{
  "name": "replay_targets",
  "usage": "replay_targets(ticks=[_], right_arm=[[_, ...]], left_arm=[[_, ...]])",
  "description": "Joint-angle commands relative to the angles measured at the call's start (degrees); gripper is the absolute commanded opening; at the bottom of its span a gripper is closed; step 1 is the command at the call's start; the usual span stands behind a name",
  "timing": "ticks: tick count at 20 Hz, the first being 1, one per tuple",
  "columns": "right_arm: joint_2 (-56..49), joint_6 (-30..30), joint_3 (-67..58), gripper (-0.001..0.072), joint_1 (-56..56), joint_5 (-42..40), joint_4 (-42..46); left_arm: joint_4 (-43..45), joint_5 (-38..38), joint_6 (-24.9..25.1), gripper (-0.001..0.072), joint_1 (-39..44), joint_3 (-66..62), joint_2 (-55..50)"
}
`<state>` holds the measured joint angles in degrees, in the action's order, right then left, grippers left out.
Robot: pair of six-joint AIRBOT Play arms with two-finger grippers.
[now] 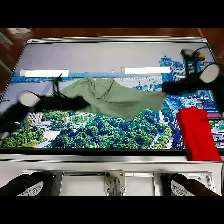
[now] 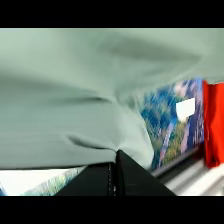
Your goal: Fold the shirts.
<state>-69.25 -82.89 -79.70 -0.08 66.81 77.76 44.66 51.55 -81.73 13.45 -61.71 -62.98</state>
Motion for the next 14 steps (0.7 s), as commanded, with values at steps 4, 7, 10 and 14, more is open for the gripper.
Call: replay_targets(ticks=[4, 7, 10, 14], right_arm=[[19.32, -0.22, -21.46, 0.0061, -0.02, -24.90, 5.99], [27.28, -0.24, -25.46, 0.0061, -0.02, -28.76, 8.63], [32.24, -0.22, -25.64, 0.0061, -0.02, -23.04, 9.75], [31.93, 1.49, -25.64, 0.0061, -0.02, -7.30, 15.45]], left_arm=[[16.04, 5.88, -3.67, 0.0039, -8.52, -46.31, 12.35], [24.04, 8.87, -8.85, 0.0038, -10.27, -55.25, 15.56], [27.43, 18.60, -11.61, 0.0039, -10.27, -54.86, 18.21], [28.33, 29.20, -11.61, 0.0039, -10.25, -50.75, 18.27]])
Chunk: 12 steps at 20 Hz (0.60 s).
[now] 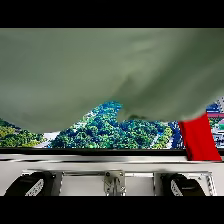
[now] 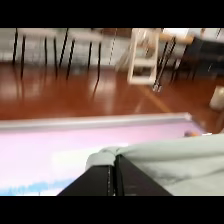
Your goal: Fold the shirts.
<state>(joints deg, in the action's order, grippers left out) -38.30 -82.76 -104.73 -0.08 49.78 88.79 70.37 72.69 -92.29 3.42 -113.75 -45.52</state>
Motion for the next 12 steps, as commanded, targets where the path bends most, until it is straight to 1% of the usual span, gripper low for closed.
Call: replay_targets(ticks=[1, 4, 6, 7, 9, 10, 12], right_arm=[[-0.37, 1.75, -0.61, 0.0061, -0.02, 13.60, 5.46], [-6.75, 3.15, -0.61, 0.0061, -0.02, 22.10, 6.27], [-13.44, 3.15, -0.59, 0.0061, -0.02, 26.47, 6.23], [-17.57, 3.15, -0.59, 0.0061, -0.02, 27.98, 6.25], [-26.49, 3.08, -0.59, 0.0061, -0.04, 27.12, 6.19], [-30.99, 2.82, -0.61, 0.0061, -0.04, 25.18, 6.03], [-40.00, 1.09, -0.61, 0.0061, -0.04, 18.71, 5.97]], left_arm=[[3.65, 8.50, -1.05, 0.0039, -0.24, 3.72, 0.81], [7.93, 8.35, -1.16, 0.0039, -0.24, 13.14, 0.04], [11.23, 8.35, -3.43, 0.0039, -0.24, 19.69, -1.79], [12.68, 8.17, -3.50, 0.0039, -0.24, 22.62, -3.15], [14.80, 5.84, -3.52, 0.0039, -0.24, 27.87, -6.86], [15.72, 4.04, -3.63, 0.0040, -0.24, 29.77, -9.49], [16.52, 1.18, -3.65, 0.0041, -0.33, 30.88, -15.93]])
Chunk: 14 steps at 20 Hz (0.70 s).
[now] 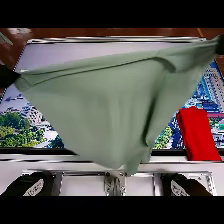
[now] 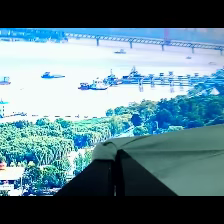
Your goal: Fold the shirts.
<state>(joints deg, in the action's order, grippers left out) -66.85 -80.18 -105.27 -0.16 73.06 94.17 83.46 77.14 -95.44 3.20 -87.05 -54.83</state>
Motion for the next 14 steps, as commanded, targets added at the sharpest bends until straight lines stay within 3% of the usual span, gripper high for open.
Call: replay_targets(ticks=[1, 5, 11, 12, 13, 14], right_arm=[[-15.56, -3.61, -0.07, 0.0062, 0.04, -8.52, 0.46], [-27.30, -11.76, -0.07, 0.0061, 0.04, -16.13, -3.43], [-37.83, -12.17, -0.07, 0.0066, -0.42, -10.03, -18.29], [-37.97, -12.20, -0.07, 0.0069, -0.74, -10.10, -18.29], [-37.48, -12.13, -0.09, 0.0156, -0.76, -10.27, -18.32], [-36.39, -11.58, -0.11, 0.0472, -0.59, -9.81, -18.16]], left_arm=[[3.39, -4.63, -0.50, 0.0041, -0.09, 4.17, -10.12], [2.75, -6.84, -2.01, 0.0041, -0.07, 4.17, -24.61], [-6.60, -7.32, -1.97, 0.0057, -0.09, 4.04, -39.04], [-6.56, -7.26, -1.84, 0.0164, -0.11, 3.65, -39.74], [-6.54, -6.84, -1.53, 0.0378, -0.52, 2.91, -39.85], [-6.54, -5.40, -1.53, 0.0553, -1.44, 1.60, -39.80]])
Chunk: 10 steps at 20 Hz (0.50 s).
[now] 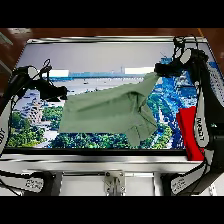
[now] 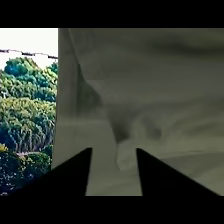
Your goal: Fold the shirts.
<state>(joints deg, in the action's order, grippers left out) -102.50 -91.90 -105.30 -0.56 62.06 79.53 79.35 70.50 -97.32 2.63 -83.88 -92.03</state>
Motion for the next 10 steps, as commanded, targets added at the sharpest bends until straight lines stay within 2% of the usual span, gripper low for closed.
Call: replay_targets(ticks=[1, 3, 5, 7, 8, 10], right_arm=[[1.03, 2.64, -0.11, 0.0676, 0.35, 2.58, -2.69], [5.18, 4.26, -0.11, 0.0674, 2.51, 9.14, 5.44], [8.13, 5.09, 0.02, 0.0644, 7.30, 21.84, 12.68], [9.62, 7.74, 2.51, 0.0644, 13.81, 31.39, 8.39], [10.29, 8.87, 4.85, 0.0645, 17.42, 34.82, 3.74], [11.54, 8.81, 10.23, 0.0646, 23.43, 36.83, -5.29]], left_arm=[[-2.43, 4.42, 1.03, 0.0607, -2.56, -3.76, -2.60], [-2.40, 12.87, 7.04, 0.0606, -7.34, -6.80, -1.90], [-2.47, 20.44, 10.56, 0.0605, -13.40, -5.38, -0.26], [-4.79, 21.97, 11.10, 0.0605, -19.63, 2.34, 2.95], [-9.05, 20.83, 12.55, 0.0605, -22.47, 8.02, 4.79], [-17.97, 15.19, 16.98, 0.0635, -27.30, 19.69, 7.52]])
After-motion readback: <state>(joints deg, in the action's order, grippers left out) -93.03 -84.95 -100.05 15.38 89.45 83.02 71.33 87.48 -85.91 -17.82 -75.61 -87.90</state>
